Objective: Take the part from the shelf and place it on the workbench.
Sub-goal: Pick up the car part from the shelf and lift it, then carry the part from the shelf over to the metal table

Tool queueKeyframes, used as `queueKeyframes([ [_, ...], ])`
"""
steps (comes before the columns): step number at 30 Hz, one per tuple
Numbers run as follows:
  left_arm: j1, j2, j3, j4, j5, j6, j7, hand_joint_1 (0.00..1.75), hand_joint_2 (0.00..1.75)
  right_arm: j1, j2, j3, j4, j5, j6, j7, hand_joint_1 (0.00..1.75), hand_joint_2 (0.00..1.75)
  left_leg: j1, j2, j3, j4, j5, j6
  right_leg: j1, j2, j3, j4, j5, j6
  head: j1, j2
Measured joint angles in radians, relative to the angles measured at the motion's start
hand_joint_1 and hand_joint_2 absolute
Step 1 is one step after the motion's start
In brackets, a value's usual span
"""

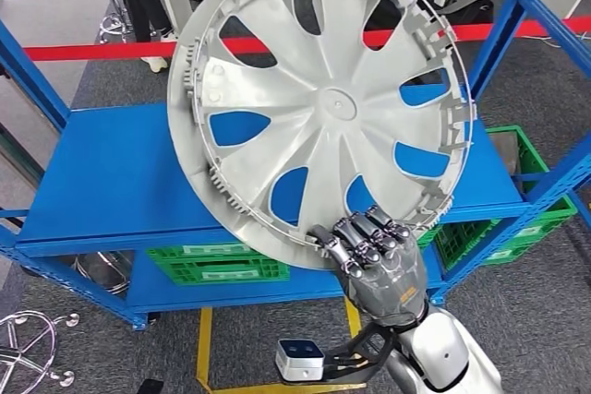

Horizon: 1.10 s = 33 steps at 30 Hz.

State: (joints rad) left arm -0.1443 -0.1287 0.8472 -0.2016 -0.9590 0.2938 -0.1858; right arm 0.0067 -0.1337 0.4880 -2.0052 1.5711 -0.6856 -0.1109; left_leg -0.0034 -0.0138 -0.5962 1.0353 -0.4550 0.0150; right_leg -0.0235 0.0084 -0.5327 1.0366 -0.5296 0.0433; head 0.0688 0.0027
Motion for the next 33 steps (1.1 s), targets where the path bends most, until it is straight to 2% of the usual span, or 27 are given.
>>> queueKeyframes([
  [2, 0.0, 0.003, 0.0, 0.0, 0.0, 0.0, 0.0, 0.0, 1.75, -0.001, 0.0, 0.0, 0.0, 0.0, 0.0, 0.0, 1.75, 1.75, 0.002, 0.0, -0.014, 0.02, -0.021, -0.01, -0.002, -0.003, -0.01, -0.003, 0.007, -0.017, -0.002, 0.0],
  [3, 0.0, 0.004, 0.0, 0.0, 0.0, 0.0, 0.0, 0.0, 1.75, -0.002, 0.0, 0.001, 0.0, 0.0, 0.0, 0.001, 1.75, 1.75, 0.003, 0.001, -0.027, 0.054, -0.051, -0.015, -0.004, -0.006, -0.017, -0.004, 0.013, -0.026, -0.004, 0.0],
  [5, 0.0, 0.004, 0.0, 0.0, -0.001, 0.0, 0.0, 0.0, 1.75, -0.004, 0.0, 0.0, 0.0, 0.0, 0.0, 0.002, 1.75, 1.75, 0.007, 0.003, -0.066, 0.171, -0.13, -0.025, -0.003, -0.01, -0.032, -0.004, 0.024, -0.039, -0.008, 0.0],
  [6, 0.0, 0.004, 0.0, 0.0, -0.001, 0.0, 0.0, 0.0, 1.75, -0.004, 0.0, 0.001, 0.0, 0.0, 0.0, 0.003, 1.75, 1.75, 0.008, 0.003, -0.082, 0.229, -0.159, -0.028, -0.001, -0.012, -0.039, -0.004, 0.029, -0.042, -0.009, 0.0],
  [7, 0.0, 0.004, 0.0, 0.0, -0.001, 0.0, 0.001, 0.0, 1.75, -0.004, 0.0, 0.001, 0.0, 0.0, 0.0, 0.003, 1.75, 1.75, 0.009, 0.004, -0.087, 0.263, -0.169, -0.028, 0.001, -0.014, -0.045, -0.003, 0.034, -0.044, -0.009, 0.0],
  [8, 0.0, 0.004, 0.0, 0.0, -0.001, 0.0, 0.001, 0.0, 1.75, -0.004, 0.0, 0.001, 0.001, 0.0, 0.0, 0.003, 1.75, 1.75, 0.009, 0.004, -0.074, 0.261, -0.161, -0.027, 0.002, -0.015, -0.051, -0.003, 0.039, -0.044, -0.009, 0.0],
  [9, 0.0, 0.004, 0.0, 0.0, -0.001, 0.0, 0.001, 0.0, 1.75, -0.004, 0.0, 0.001, 0.001, 0.0, 0.0, 0.003, 1.75, 1.75, 0.009, 0.004, -0.045, 0.222, -0.136, -0.023, 0.004, -0.015, -0.056, -0.003, 0.044, -0.044, -0.009, 0.0],
  [10, 0.0, 0.005, 0.0, 0.0, -0.001, 0.0, 0.002, 0.0, 1.75, -0.004, 0.0, 0.001, 0.001, 0.0, 0.0, 0.003, 1.75, 1.75, 0.008, 0.004, -0.003, 0.157, -0.106, -0.017, 0.005, -0.015, -0.059, -0.003, 0.048, -0.043, -0.009, 0.0],
  [12, -0.002, 0.006, 0.0, 0.0, -0.002, 0.0, 0.002, 0.0, 1.75, -0.005, 0.0, 0.001, 0.001, 0.0, 0.0, 0.004, 1.75, 1.75, 0.003, 0.004, 0.073, 0.028, -0.072, -0.004, 0.007, -0.016, -0.065, -0.003, 0.058, -0.038, -0.008, 0.0],
  [13, -0.003, 0.006, 0.0, 0.0, -0.002, 0.0, 0.002, 0.0, 1.75, -0.006, 0.0, 0.001, 0.001, 0.0, 0.0, 0.005, 1.75, 1.75, 0.0, 0.004, 0.09, -0.007, -0.068, 0.001, 0.008, -0.017, -0.068, -0.004, 0.064, -0.034, -0.008, 0.0],
  [14, -0.004, 0.007, 0.0, 0.0, -0.002, 0.001, 0.002, 0.0, 1.75, -0.007, 0.0, 0.001, 0.001, 0.0, 0.0, 0.006, 1.75, 1.75, -0.003, 0.004, 0.093, -0.021, -0.069, 0.004, 0.007, -0.018, -0.072, -0.006, 0.071, -0.028, -0.008, 0.0],
  [16, -0.004, 0.007, 0.001, 0.0, -0.003, 0.001, 0.002, 0.0, 1.75, -0.007, 0.0, 0.001, 0.001, 0.0, 0.0, 0.006, 1.75, 1.75, -0.002, 0.005, 0.084, -0.033, -0.055, 0.01, 0.006, -0.017, -0.079, -0.009, 0.079, -0.015, -0.008, 0.0],
  [17, -0.004, 0.007, 0.001, 0.0, -0.003, 0.001, 0.002, 0.0, 1.75, -0.007, 0.0, 0.002, 0.001, 0.0, 0.0, 0.006, 1.75, 1.75, 0.0, 0.007, 0.078, -0.039, -0.045, 0.015, 0.006, -0.016, -0.087, -0.001, 0.065, -0.01, -0.007, 0.0],
  [18, -0.004, 0.007, 0.001, 0.0, -0.004, 0.001, 0.002, 0.0, 1.75, -0.007, 0.0, 0.002, 0.001, 0.0, 0.0, 0.007, 1.75, 1.75, 0.002, 0.009, 0.071, -0.044, -0.034, 0.02, 0.006, -0.014, -0.098, 0.024, 0.036, -0.006, -0.006, 0.0],
  [19, -0.005, 0.007, 0.001, 0.0, -0.004, 0.001, 0.002, 0.0, 1.75, -0.007, 0.0, 0.002, 0.001, 0.0, 0.0, 0.007, 1.75, 1.75, 0.003, 0.011, 0.062, -0.047, -0.024, 0.024, 0.005, -0.012, -0.114, 0.069, -0.008, -0.004, -0.004, 0.0],
  [21, -0.005, 0.007, 0.001, 0.0, -0.005, 0.001, 0.002, 0.0, 1.75, -0.006, 0.0, 0.002, 0.001, 0.0, 0.0, 0.006, 1.75, 1.75, 0.0, 0.011, 0.037, -0.046, -0.006, 0.03, 0.005, -0.011, -0.147, 0.194, -0.087, 0.0, -0.001, 0.0],
  [22, -0.004, 0.007, 0.001, 0.0, -0.006, 0.001, 0.002, 0.0, 1.75, -0.006, 0.0, 0.002, 0.001, 0.0, 0.0, 0.006, 1.75, 1.75, -0.001, 0.011, 0.025, -0.045, 0.003, 0.03, 0.005, -0.011, -0.154, 0.242, -0.102, 0.001, -0.001, 0.0],
  [23, -0.004, 0.007, 0.001, 0.0, -0.007, 0.001, 0.002, 0.0, 1.75, -0.005, 0.0, 0.002, 0.001, 0.0, 0.0, 0.006, 1.75, 1.75, -0.002, 0.011, 0.012, -0.044, 0.012, 0.029, 0.005, -0.011, -0.147, 0.259, -0.094, 0.002, -0.001, 0.0],
  [24, -0.003, 0.007, 0.001, 0.0, -0.008, 0.001, 0.002, 0.0, 1.75, -0.005, 0.0, 0.002, 0.001, 0.0, 0.0, 0.006, 1.75, 1.75, -0.003, 0.011, 0.0, -0.042, 0.021, 0.028, 0.005, -0.011, -0.122, 0.241, -0.069, 0.002, -0.001, 0.0],
  [25, -0.002, 0.007, 0.001, 0.0, -0.009, 0.001, 0.002, 0.0, 1.75, -0.005, 0.0, 0.002, 0.002, 0.0, 0.0, 0.006, 1.75, 1.75, -0.003, 0.011, -0.012, -0.04, 0.029, 0.025, 0.005, -0.011, -0.08, 0.187, -0.039, 0.001, -0.001, 0.0],
  [26, -0.002, 0.007, 0.002, 0.0, -0.01, 0.001, 0.002, 0.0, 1.75, -0.005, 0.0, 0.002, 0.002, 0.0, 0.0, 0.006, 1.75, 1.75, -0.004, 0.011, -0.022, -0.036, 0.036, 0.022, 0.006, -0.011, -0.03, 0.115, -0.022, -0.001, -0.001, 0.0],
  [27, -0.001, 0.007, 0.002, 0.0, -0.012, 0.002, 0.001, 0.0, 1.75, -0.005, 0.0, 0.002, 0.001, 0.0, 0.0, 0.006, 1.75, 1.75, -0.005, 0.01, -0.031, -0.032, 0.043, 0.017, 0.007, -0.01, 0.019, 0.042, -0.017, -0.003, -0.001, 0.0],
  [28, -0.001, 0.007, 0.002, 0.0, -0.013, 0.003, -0.001, 0.0, 1.75, -0.004, 0.0, 0.002, 0.001, 0.0, 0.0, 0.006, 1.75, 1.75, -0.006, 0.01, -0.038, -0.027, 0.05, 0.013, 0.009, -0.009, 0.052, -0.011, -0.022, -0.006, -0.002, 0.0],
  [29, 0.0, 0.007, 0.002, 0.0, -0.016, 0.004, -0.003, 0.0, 1.75, -0.003, 0.0, 0.002, 0.0, 0.0, 0.0, 0.006, 1.75, 1.75, -0.007, 0.01, -0.044, -0.025, 0.058, 0.008, 0.011, -0.008, 0.068, -0.04, -0.031, -0.009, -0.002, 0.0],
  [31, 0.003, 0.01, 0.002, 0.0, -0.02, 0.006, -0.007, 0.0, 1.75, 0.001, 0.0, 0.001, 0.0, 0.0, 0.0, 0.005, 1.75, 1.75, -0.005, 0.009, -0.052, -0.023, 0.071, -0.003, 0.011, -0.009, 0.058, -0.048, -0.024, -0.02, -0.001, 0.0],
  [32, 0.005, 0.012, 0.003, 0.0, -0.022, 0.007, -0.008, 0.0, 1.75, 0.002, 0.0, 0.0, 0.0, 0.0, 0.0, 0.004, 1.75, 1.75, -0.004, 0.009, -0.057, -0.016, 0.06, -0.009, 0.01, -0.011, 0.049, -0.048, -0.016, -0.029, -0.002, 0.0],
  [33, 0.007, 0.013, 0.003, 0.0, -0.024, 0.007, -0.009, 0.0, 1.75, 0.003, 0.0, -0.001, 0.0, 0.0, 0.0, 0.003, 1.75, 1.75, -0.002, 0.009, -0.066, 0.007, 0.03, -0.015, 0.008, -0.013, 0.04, -0.049, -0.006, -0.038, -0.004, 0.0],
])
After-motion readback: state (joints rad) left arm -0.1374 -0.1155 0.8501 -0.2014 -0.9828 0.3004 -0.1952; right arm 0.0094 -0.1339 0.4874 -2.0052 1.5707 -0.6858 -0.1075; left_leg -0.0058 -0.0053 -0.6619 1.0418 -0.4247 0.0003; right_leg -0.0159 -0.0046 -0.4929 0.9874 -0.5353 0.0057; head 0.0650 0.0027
